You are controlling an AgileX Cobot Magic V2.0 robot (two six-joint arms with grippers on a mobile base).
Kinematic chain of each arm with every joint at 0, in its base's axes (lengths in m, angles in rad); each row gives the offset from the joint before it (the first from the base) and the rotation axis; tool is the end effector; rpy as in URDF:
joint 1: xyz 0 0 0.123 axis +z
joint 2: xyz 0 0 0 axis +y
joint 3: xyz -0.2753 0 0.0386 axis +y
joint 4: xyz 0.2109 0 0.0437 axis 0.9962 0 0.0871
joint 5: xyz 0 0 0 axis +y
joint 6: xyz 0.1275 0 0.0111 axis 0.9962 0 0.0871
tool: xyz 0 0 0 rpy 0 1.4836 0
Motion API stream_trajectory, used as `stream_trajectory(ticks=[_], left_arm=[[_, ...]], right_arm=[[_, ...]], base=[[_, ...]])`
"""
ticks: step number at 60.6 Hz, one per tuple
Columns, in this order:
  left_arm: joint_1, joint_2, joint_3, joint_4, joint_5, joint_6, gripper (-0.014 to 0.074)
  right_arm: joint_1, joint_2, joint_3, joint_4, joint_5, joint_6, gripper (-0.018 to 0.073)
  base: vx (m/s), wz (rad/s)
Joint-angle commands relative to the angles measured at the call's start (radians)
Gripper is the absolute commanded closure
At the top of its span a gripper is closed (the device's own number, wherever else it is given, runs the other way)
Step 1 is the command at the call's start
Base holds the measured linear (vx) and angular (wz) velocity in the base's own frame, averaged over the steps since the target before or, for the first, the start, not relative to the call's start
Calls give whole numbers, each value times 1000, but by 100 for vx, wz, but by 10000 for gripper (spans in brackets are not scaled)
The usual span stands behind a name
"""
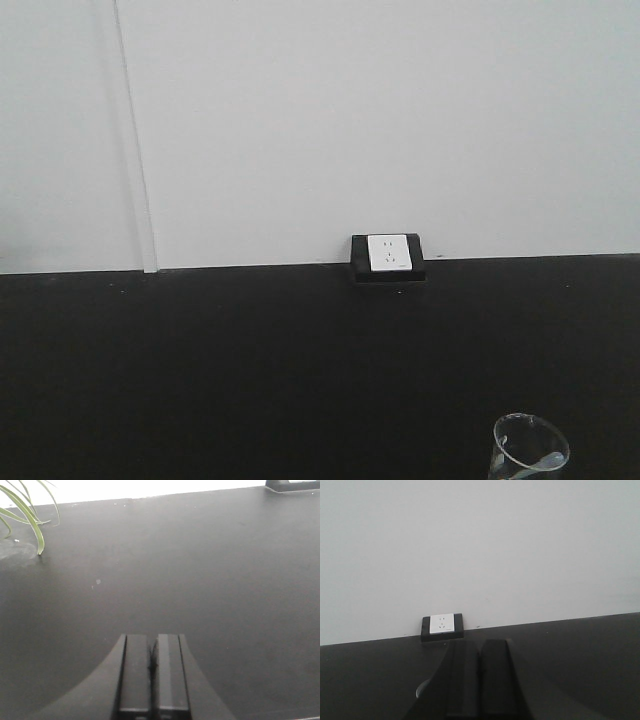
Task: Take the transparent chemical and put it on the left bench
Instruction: 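Move the right gripper toward the clear glass beaker holding the pipette, then close the right gripper on the plastic dropper pipette inside the beaker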
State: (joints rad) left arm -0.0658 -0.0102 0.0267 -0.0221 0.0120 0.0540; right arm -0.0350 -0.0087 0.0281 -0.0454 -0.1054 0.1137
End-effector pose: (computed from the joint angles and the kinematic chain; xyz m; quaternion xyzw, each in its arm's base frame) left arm 0.0635 -0.0042 0.2065 0.0336 0.6852 -0.0124 0.7274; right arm 0.0621 -0.0016 0.2208 0.0315 0.6426 0.0144 0.7654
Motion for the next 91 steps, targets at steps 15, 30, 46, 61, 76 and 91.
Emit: stream_trajectory(ticks=[15, 30, 46, 61, 76, 91], left_arm=[[-2, -19, 16, -1, -78, -8, 600], [-2, -19, 16, -1, -78, -8, 600], [-2, -19, 16, -1, -78, -8, 600], [-2, -19, 16, -1, -78, -8, 600], [-2, -19, 16, -1, -78, -8, 600], [-2, -19, 16, -1, -78, -8, 600]], right_arm=[[-5, 273, -308, -88, 120, -27, 562], [-5, 602, -317, -84, -22, -10, 544], [-5, 885, -317, -84, -215, -6, 437], [-5, 1076, -315, -134, -475, 71, 204], [-5, 1245, -317, -422, -766, 75, 115], [-5, 1402, -357, -398, -849, 75, 115]], base=[[0, 0], [0, 0], [0, 0], [0, 0], [0, 0], [0, 0]])
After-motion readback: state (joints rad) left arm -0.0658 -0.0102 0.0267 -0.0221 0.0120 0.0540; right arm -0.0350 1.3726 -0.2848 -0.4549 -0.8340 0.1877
